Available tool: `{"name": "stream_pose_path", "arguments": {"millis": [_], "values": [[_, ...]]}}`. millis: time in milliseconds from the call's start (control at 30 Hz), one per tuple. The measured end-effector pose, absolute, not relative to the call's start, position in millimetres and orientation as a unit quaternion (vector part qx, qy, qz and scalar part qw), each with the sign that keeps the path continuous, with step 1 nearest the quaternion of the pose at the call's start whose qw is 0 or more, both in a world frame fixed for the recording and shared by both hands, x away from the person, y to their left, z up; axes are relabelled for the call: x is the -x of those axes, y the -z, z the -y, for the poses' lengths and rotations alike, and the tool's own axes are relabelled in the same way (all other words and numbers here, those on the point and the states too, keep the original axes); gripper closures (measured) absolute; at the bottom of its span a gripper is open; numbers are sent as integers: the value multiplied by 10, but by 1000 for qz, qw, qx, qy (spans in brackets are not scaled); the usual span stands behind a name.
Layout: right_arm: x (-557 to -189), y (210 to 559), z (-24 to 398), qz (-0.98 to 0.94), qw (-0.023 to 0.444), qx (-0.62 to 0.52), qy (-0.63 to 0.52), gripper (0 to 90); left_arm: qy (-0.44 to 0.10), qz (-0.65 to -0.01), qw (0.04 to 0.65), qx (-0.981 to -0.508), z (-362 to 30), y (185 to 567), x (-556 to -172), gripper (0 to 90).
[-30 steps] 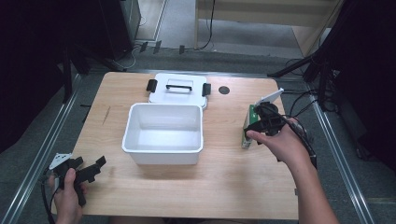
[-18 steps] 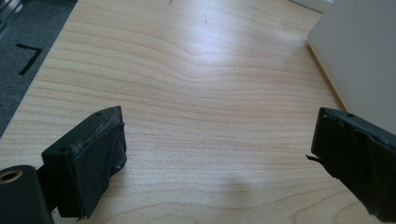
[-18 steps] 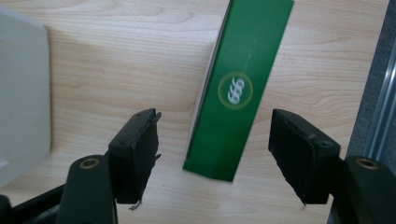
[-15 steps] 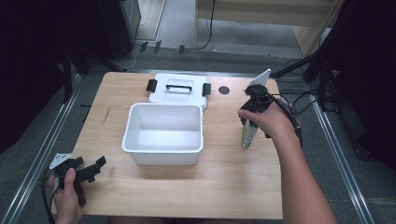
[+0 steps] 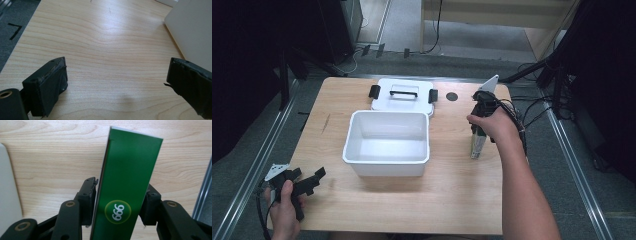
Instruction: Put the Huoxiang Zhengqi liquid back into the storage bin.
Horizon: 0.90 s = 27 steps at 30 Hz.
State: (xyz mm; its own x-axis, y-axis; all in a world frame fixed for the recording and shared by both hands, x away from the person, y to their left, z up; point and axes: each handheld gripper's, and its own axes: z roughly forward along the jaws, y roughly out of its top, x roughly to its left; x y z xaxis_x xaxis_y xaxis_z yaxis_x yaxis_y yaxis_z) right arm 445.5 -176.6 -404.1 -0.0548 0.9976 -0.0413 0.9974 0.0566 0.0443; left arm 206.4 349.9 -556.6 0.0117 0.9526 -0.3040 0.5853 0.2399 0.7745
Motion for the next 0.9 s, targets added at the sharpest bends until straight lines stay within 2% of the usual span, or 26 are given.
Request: {"name": "stream_pose_path", "arguments": {"millis": [33,67,433,700,733,900], "values": [[-4455,4041,1766,-726,30,-687,-2,589,-220,-668,418,-575,-3498,5566,-2064,40],[-4446,4030,1776,-729,34,-684,3,633,-220,-668,417,-576,-3499,5566,-2064,39],[-4310,3895,1768,-788,29,-614,-42,646,-220,-668,417,-576,-3499,5566,-2063,39],[-4114,3655,1685,-882,33,-463,-77,646,-220,-669,419,-574,-3496,5567,-2066,39],[-4038,3575,1646,-906,45,-411,-92,646,-220,-669,418,-574,-3495,5566,-2066,39],[-3880,3387,1527,-943,68,-312,-93,645,-220,-669,418,-574,-3494,5565,-2066,40]]}}
